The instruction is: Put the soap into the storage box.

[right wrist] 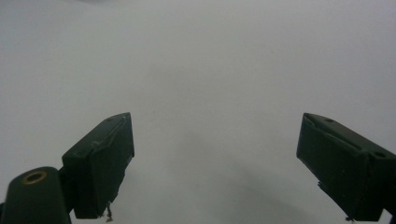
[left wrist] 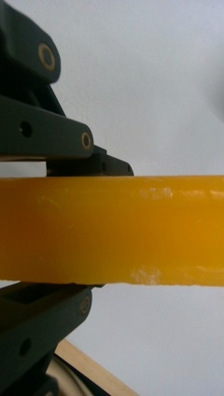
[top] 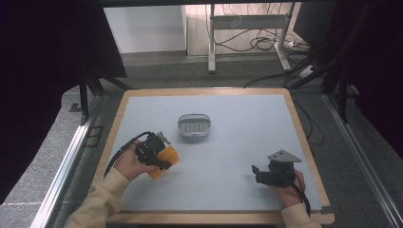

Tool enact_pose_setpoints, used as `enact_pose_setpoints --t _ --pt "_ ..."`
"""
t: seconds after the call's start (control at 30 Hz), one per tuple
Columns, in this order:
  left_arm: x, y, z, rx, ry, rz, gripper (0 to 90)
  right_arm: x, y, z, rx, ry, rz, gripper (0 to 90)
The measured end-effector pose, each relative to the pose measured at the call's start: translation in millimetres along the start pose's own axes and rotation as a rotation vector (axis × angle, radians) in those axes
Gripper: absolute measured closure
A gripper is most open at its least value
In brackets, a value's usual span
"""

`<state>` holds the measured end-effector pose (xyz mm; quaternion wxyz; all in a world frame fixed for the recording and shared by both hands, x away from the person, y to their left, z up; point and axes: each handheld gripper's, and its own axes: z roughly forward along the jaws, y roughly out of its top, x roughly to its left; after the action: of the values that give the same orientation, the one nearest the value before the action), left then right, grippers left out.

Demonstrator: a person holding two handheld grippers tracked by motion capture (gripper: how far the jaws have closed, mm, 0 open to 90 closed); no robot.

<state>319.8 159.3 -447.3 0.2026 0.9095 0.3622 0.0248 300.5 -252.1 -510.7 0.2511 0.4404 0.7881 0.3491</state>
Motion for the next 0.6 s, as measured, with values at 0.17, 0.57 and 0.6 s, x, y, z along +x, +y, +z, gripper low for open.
enact_pose_setpoints --t 0.17,0.57,0.6 --pt "2.4 1.9 -1.8 -0.020 -0.020 0.008 61.9 -0.1 -0.2 0.6 0.001 0.000 -0.005 11.5" --pt "5.5 14.9 -9.5 -0.023 -0.009 0.034 61.9 -0.8 -0.8 1.1 0.007 0.000 -0.008 11.6" --pt "5.5 14.9 -9.5 -0.023 -0.009 0.034 61.9 -0.8 -0.8 1.1 0.007 0.000 -0.008 11.6"
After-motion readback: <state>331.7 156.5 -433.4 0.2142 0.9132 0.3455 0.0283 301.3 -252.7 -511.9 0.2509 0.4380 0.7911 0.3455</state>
